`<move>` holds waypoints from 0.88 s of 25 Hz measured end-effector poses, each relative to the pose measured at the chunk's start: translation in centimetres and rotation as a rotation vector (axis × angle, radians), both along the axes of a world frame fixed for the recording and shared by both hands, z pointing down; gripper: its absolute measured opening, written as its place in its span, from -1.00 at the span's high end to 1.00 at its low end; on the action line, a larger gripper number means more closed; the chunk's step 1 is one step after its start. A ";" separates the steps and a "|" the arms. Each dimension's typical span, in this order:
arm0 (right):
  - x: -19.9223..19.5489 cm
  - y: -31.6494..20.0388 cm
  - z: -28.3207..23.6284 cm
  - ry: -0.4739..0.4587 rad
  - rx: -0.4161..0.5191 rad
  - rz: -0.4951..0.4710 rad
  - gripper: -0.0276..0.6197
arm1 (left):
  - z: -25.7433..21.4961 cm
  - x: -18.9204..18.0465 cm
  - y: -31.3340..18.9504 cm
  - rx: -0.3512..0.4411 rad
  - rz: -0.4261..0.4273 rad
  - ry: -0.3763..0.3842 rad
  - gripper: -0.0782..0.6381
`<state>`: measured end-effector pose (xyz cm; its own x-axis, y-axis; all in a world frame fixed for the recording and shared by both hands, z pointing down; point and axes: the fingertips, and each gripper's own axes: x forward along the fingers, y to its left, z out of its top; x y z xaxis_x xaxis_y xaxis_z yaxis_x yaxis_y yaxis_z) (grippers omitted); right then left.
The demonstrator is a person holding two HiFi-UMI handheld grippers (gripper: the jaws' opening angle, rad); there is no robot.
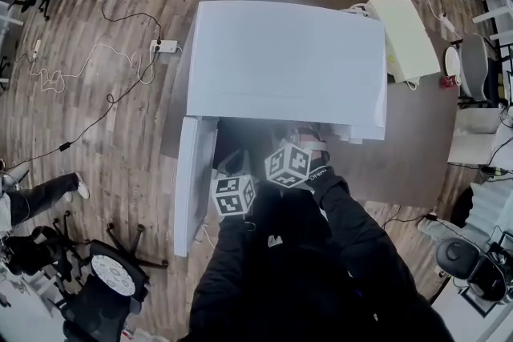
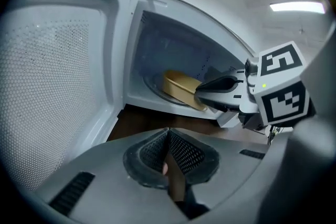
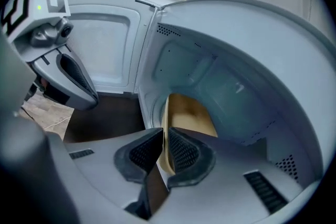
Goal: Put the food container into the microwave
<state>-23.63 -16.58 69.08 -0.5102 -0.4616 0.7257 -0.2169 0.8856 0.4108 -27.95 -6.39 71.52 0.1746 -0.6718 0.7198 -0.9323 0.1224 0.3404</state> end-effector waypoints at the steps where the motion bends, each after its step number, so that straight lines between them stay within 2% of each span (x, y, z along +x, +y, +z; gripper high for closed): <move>1: 0.0 0.0 -0.2 -0.012 -0.009 0.004 0.74 | 0.0 0.0 -0.1 0.000 0.004 -0.001 0.69; 5: 0.6 0.4 -1.4 -0.076 -0.047 0.035 0.69 | -0.7 0.4 -0.8 0.014 0.019 -0.010 0.69; 12: 4.1 1.7 -5.5 -0.210 -0.088 0.138 0.69 | -3.9 2.7 -1.8 0.076 0.017 -0.023 0.69; 22: 12.3 3.9 -14.4 -0.453 -0.067 0.343 0.82 | -10.9 8.8 -1.1 0.208 0.074 -0.071 0.69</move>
<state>-11.38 -12.72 54.65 -0.6065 -0.6160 0.5027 -0.6376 0.7546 0.1554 -19.19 -7.53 60.61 0.1826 -0.7942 0.5796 -0.9587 -0.0131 0.2840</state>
